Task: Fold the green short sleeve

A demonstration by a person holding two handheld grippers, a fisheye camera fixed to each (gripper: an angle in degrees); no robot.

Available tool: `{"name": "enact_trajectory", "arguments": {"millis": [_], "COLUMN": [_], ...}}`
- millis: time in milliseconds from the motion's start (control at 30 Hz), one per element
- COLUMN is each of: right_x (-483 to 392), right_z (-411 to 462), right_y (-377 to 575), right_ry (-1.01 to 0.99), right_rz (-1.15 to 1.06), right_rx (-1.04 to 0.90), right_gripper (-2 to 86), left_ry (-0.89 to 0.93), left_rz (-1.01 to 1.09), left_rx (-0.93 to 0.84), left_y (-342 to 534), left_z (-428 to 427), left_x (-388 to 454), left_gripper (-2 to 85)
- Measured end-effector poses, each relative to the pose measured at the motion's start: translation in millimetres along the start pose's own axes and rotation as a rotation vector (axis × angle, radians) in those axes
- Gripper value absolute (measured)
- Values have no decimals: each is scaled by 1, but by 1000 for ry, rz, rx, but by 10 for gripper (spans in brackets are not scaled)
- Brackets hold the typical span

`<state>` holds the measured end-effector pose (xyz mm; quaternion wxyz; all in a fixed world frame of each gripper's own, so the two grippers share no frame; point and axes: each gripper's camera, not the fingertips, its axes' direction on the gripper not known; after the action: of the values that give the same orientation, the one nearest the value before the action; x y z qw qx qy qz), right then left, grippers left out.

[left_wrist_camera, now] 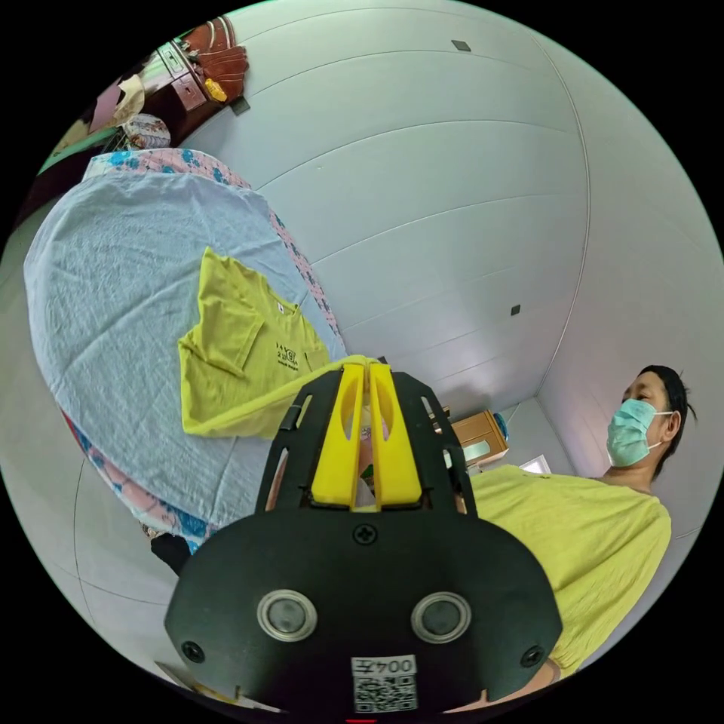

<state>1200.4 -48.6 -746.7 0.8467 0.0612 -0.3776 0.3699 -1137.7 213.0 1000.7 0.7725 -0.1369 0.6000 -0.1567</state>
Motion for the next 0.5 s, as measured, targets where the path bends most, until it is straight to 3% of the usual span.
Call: {"name": "enact_trajectory", "arguments": {"millis": [333,500], "right_x": [5,35], "right_z": [75,118], "right_y": [-115,-174], "right_ry": [66,73], "right_rz": [56,111], "right_rx": [50,3], "right_gripper": [-9,-8], "left_ry": [-64,-84], "left_rz": [-40,-177], "left_rx": [-5,22], "left_y": [-137,-185], "left_z": [54,82], "left_x": [-82,-139], "left_gripper": [10,11]}}
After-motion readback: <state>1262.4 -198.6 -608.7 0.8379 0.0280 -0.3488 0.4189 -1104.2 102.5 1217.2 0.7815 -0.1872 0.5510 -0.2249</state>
